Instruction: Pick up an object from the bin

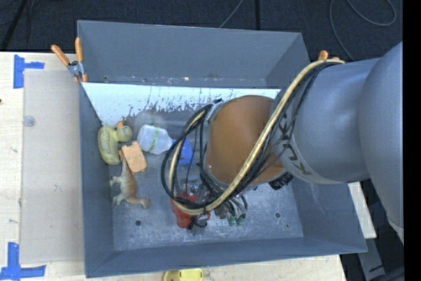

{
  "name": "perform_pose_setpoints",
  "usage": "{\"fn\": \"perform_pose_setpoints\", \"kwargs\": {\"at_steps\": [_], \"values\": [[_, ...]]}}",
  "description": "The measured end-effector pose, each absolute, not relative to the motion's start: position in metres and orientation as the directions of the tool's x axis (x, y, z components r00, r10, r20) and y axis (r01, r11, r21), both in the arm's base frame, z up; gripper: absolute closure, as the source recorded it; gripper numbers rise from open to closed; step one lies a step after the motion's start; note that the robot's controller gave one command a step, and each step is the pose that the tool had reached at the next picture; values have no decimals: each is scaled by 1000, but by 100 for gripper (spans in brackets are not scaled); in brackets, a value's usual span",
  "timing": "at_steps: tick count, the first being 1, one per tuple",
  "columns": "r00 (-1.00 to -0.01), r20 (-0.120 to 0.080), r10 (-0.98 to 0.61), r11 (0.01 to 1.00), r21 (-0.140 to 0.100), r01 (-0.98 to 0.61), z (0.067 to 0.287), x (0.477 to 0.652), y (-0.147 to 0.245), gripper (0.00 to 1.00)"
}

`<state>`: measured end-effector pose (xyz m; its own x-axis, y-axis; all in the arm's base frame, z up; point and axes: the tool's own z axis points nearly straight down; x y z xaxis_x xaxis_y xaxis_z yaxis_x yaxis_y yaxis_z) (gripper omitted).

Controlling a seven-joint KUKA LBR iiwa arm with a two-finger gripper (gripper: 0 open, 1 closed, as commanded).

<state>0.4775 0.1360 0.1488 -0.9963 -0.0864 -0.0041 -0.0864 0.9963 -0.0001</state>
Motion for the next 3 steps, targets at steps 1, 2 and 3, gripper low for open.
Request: {"fn": "perform_pose_setpoints", "kwargs": {"at_steps": [1, 2, 3], "values": [[-996, -4, -86, 996, 0, -86, 149, 477, 136, 100], [-992, 5, -129, 992, 0, -129, 189, 484, 116, 100], [-994, -18, -105, 994, 0, -105, 177, 485, 132, 100]]}}
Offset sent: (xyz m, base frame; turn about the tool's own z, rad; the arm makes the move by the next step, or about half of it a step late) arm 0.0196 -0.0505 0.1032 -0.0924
